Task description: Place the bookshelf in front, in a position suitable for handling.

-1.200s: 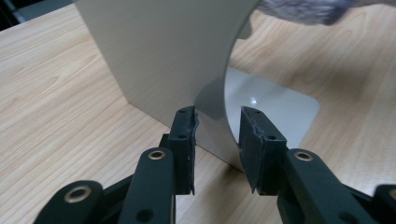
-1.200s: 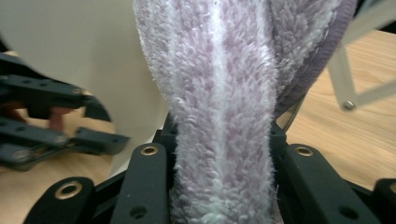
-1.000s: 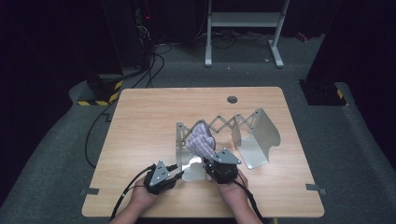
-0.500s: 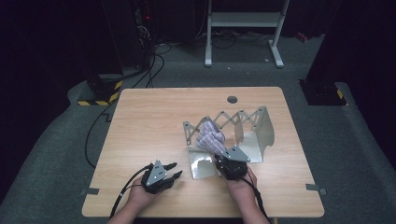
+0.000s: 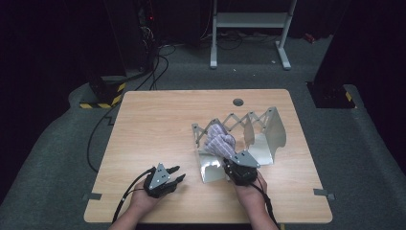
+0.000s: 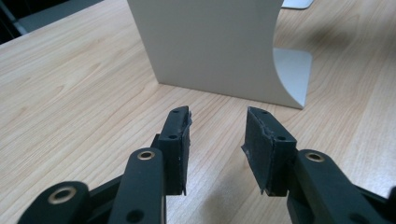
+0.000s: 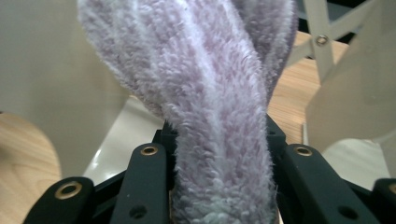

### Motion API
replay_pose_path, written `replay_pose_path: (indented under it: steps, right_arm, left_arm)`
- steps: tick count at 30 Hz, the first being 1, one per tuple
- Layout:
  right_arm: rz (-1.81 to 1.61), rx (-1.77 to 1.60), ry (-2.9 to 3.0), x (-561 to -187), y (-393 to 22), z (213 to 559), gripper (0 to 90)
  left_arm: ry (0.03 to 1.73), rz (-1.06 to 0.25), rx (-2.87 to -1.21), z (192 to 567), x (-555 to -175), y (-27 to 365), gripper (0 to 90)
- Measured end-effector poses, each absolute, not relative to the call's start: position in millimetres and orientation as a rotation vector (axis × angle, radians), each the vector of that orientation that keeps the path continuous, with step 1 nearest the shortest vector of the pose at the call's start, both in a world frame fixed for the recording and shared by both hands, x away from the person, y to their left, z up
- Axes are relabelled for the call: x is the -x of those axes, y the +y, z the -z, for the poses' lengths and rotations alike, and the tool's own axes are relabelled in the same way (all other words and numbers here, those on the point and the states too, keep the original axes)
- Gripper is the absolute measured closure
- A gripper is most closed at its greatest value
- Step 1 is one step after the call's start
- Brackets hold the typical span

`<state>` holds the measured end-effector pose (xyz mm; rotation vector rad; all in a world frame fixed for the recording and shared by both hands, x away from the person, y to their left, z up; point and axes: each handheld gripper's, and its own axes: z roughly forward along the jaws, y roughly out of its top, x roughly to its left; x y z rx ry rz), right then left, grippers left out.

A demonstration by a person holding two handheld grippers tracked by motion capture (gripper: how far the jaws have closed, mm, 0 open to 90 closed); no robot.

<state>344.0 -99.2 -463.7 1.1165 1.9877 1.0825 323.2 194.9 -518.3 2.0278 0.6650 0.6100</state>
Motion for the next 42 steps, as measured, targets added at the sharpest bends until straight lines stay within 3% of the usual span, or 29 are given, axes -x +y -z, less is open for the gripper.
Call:
replay_pose_path:
  steps: [16, 30, 42]
  right_arm:
    - [-1.158, -0.982, 2.039, -329, -67, 452, 65.3]
    - [-0.905, -1.064, 2.249, -361, -41, 502, 65.2]
    - [-0.989, -1.015, 2.150, -358, -36, 471, 65.0]
  left_arm:
    - [0.834, -0.578, -1.958, 511, -323, 241, 53.4]
    - [0.866, -0.563, -1.903, 514, -317, 258, 48.8]
    - [0.863, -0.572, -1.886, 514, -317, 256, 48.7]
